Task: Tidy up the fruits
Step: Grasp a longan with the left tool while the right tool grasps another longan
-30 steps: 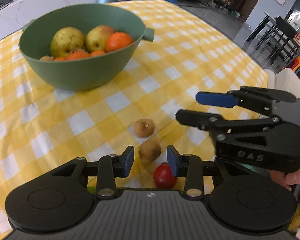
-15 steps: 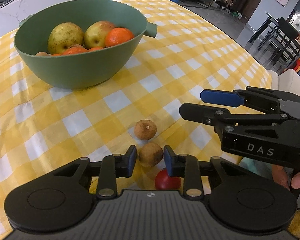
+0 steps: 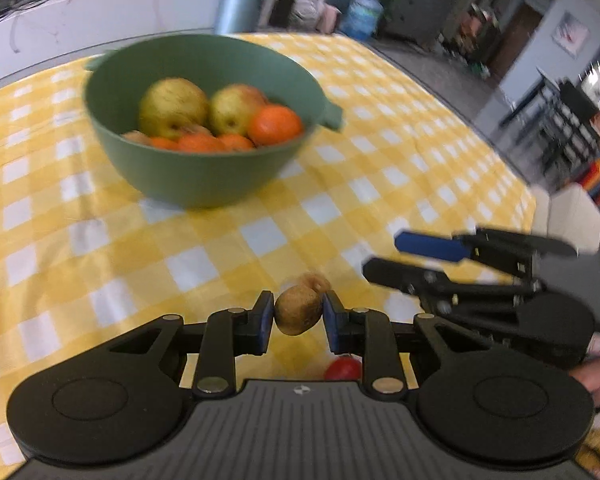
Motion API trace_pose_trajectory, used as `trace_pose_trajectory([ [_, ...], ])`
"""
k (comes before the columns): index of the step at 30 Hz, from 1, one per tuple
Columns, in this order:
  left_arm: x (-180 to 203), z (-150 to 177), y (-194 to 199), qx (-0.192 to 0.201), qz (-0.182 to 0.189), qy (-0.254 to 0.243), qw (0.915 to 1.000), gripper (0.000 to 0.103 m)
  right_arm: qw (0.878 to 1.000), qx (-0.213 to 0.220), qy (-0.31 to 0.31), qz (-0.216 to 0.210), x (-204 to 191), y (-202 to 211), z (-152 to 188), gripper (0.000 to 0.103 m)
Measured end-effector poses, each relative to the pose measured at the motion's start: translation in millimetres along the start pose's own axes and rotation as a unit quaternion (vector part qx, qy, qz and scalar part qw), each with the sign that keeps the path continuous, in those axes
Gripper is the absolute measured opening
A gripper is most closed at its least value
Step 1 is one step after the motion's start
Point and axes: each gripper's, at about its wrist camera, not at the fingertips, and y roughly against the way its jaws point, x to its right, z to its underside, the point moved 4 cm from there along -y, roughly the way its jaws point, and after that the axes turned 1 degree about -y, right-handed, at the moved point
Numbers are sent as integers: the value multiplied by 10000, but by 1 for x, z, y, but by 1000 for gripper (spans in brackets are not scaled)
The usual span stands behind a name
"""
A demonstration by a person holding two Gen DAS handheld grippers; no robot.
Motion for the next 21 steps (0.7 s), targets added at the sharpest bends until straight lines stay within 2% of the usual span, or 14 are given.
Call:
trace_pose_trajectory([
  [5,-18,-5,4,111,-309,344,9989,29,9994,5,217,-276,-14,-6,-2,40],
  [10,-26,-7,5,205,-526,478,9973,29,9984,-106,334,-440,-27,-18,-2,36],
  [17,-27,-9,10,333,-598,467,9966,29,9973,-350,387,-508,-34,-35,1,34],
  [20,-27,-10,12,389,-591,458,9964,29,9969,-437,381,-526,-35,-38,2,30],
  [21,-27,-11,12,400,-596,459,9964,29,9967,-466,397,-529,-35,-40,2,25],
])
